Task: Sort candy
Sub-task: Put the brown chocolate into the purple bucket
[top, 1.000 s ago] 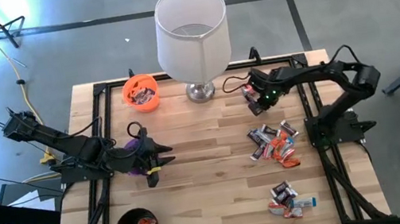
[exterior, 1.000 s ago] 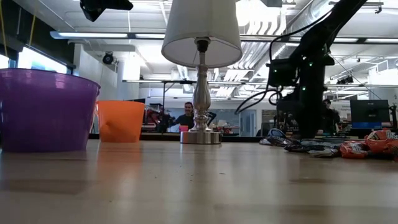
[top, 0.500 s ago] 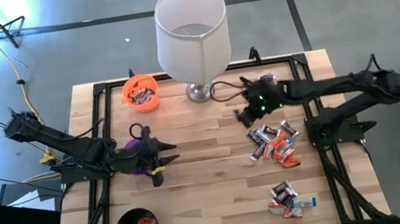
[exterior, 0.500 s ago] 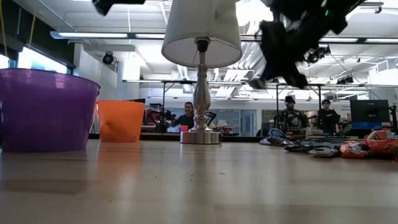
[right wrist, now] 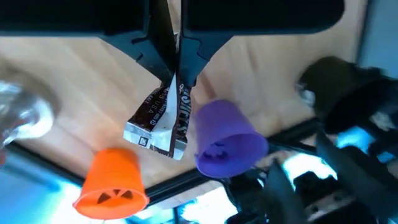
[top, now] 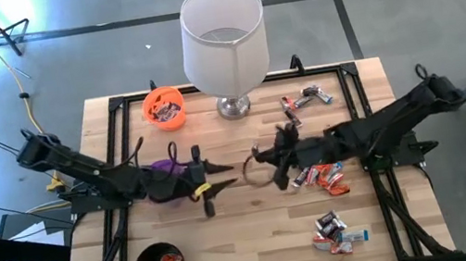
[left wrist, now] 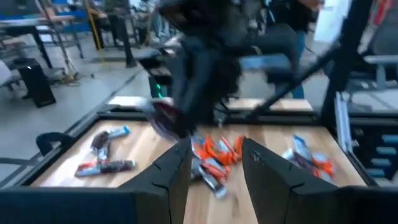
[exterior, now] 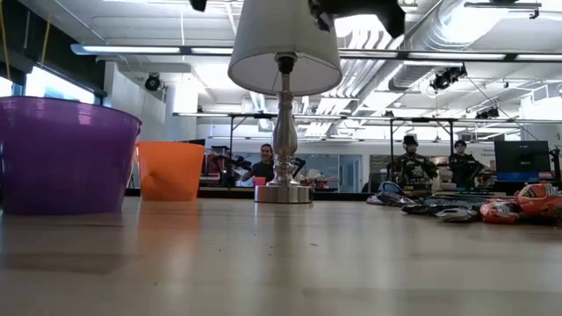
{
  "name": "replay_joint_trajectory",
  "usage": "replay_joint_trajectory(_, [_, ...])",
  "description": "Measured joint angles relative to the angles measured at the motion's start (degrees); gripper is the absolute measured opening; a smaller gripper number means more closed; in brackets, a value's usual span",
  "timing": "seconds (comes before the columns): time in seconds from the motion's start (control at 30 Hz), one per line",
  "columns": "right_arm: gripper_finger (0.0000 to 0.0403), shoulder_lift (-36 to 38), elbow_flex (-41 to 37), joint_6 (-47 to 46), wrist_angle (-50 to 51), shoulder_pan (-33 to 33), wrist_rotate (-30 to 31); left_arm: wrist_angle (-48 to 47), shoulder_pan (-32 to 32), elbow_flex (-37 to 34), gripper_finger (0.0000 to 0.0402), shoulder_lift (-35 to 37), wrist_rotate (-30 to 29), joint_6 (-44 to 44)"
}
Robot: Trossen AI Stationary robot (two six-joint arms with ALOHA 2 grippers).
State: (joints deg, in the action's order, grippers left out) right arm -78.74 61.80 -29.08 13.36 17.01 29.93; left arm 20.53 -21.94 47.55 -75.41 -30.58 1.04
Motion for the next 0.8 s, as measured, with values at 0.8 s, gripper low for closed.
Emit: replay_joint_trajectory(0.8, [0.0,-12.9,14.6,12.2,7.1,7.9,21.0,6.6,4.1,0.0,0.0129,-1.9,-1.6,-1.6])
